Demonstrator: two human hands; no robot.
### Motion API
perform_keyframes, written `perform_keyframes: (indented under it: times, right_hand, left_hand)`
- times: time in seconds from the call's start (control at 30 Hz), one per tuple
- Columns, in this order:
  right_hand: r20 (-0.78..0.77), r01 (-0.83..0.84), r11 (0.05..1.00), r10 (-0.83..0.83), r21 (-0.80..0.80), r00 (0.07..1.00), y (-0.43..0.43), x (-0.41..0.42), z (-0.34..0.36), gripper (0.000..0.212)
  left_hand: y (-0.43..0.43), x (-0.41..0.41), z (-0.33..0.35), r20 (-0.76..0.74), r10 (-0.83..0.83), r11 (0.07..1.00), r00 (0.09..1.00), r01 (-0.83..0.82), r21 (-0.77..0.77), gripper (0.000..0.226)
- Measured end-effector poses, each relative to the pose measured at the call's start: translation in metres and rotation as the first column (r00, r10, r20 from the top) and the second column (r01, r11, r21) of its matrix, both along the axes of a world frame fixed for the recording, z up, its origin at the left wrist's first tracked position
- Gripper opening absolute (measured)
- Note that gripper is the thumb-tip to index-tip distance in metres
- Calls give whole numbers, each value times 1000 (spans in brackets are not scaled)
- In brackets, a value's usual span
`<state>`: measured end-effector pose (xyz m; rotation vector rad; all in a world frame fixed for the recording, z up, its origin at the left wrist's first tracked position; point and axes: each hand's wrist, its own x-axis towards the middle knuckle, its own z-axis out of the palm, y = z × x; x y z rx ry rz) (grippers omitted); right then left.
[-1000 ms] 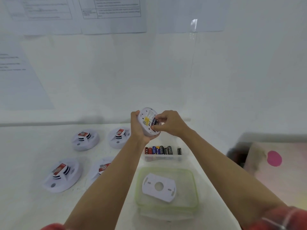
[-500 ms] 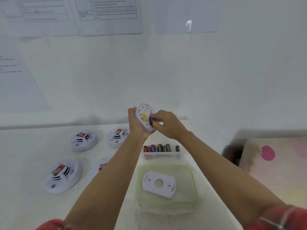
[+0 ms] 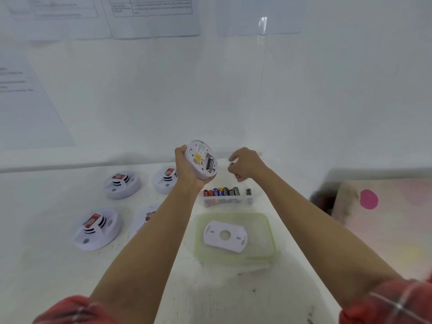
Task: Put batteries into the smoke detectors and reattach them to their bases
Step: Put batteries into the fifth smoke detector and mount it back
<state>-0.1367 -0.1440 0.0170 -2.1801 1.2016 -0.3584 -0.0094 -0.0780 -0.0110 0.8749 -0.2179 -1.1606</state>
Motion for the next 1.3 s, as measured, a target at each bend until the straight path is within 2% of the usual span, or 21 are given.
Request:
perform_keyframes:
  times: [0.07,0.1,0.27,0.3,0.37,0.47,0.63,0.77,0.87,1.0,1.23,1.3]
  right_hand:
    - [-217,-46,995,25,-91,976,4,-2,-9,27]
    - [-270,-60,993,29,-106,962,5,-2,-15,28]
    - [-391,-93,976,9,-198,921,5,-2,-30,38]
    - [-351,-72,973,-10,-221,936,6,-3,-28,37]
    - [-163,-38,972,0,-231,987,7,-1,-20,32]
    - [132,-110,984,129,-143,983,15,3,-9,35]
    - [257,-120,991,132,-65,957,25,3,-10,56]
    - [202,-207,971,228,-119,953,26,1,-6,34]
    - [161,-232,961,256,-151,953,24,0,-2,33]
    - [191,-211,959,247,-190,950,22,2,-1,22]
    - [185,-137,989,145,-57,972,14,11,-6,12]
    - [195,-126,992,126,-14,973,11,14,-7,18]
  left_hand:
    - [4,2,-3,-23,5,1000,1000,-5,-2,42]
    - [7,1,-4,-31,4,1000,1000,-4,-4,42]
    - [15,-2,-3,-76,-34,999,997,31,-39,42]
    - [15,-1,-4,-82,-38,999,996,34,-41,43]
    - [16,-1,-4,-94,-44,998,995,40,-51,44]
    - [15,-2,-1,-119,-62,996,991,53,-78,45]
    - [13,-5,4,-115,-86,992,990,73,-106,46]
    - [11,-7,4,-98,-99,991,990,89,-99,46]
    - [10,-8,2,-79,-91,993,993,85,-79,45]
    - [9,-10,5,-65,-78,995,995,75,-59,43]
    - [9,-15,2,-83,-53,998,995,49,-47,39]
    - [8,-16,3,-71,-35,999,997,32,-38,38]
